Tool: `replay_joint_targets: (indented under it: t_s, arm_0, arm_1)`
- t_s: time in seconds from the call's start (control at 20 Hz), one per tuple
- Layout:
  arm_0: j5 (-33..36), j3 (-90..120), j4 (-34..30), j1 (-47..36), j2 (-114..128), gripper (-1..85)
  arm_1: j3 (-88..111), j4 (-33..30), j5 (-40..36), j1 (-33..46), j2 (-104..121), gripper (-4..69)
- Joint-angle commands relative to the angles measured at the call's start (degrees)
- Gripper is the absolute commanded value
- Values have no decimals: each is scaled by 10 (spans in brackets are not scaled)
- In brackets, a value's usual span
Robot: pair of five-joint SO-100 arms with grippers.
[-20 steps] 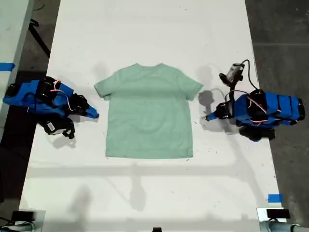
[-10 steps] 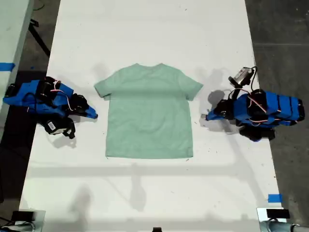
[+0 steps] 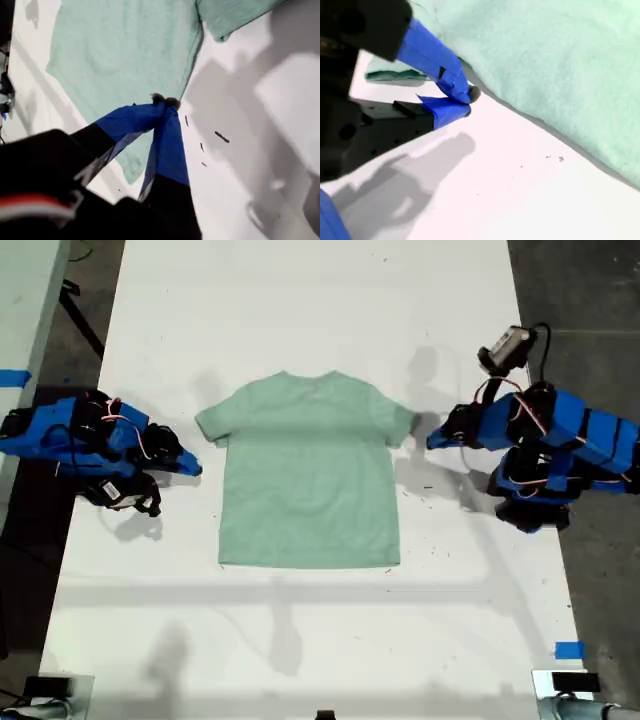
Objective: Fold t-shirt
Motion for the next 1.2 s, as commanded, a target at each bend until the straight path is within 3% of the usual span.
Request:
replay_joint_targets:
  t_s: [0.0,0.15,0.45,0.6,0.75,0.9,1.0,1.15]
  arm_0:
    - [29,-149,-18,-35,-154,0]
    - [83,-266,-1,-83,-272,0]
    - [200,-516,114,-196,-472,0]
    - [221,-548,131,-217,-498,0]
    - [221,-533,129,-218,-499,0]
    - [221,-523,126,-217,-499,0]
    - [221,-521,124,-216,-499,0]
    - [221,-513,120,-214,-499,0]
  arm_1:
    - [-103,-12,-51,48,-76,-4]
    - [-200,23,-105,106,-164,-4]
    - [-390,101,-202,214,-295,-4]
    - [-439,122,-243,238,-339,13]
    - [-413,107,-283,251,-345,206]
    - [-367,71,-347,252,-349,333]
    - [-323,47,-374,254,-352,295]
    - [-236,-20,-403,261,-352,331]
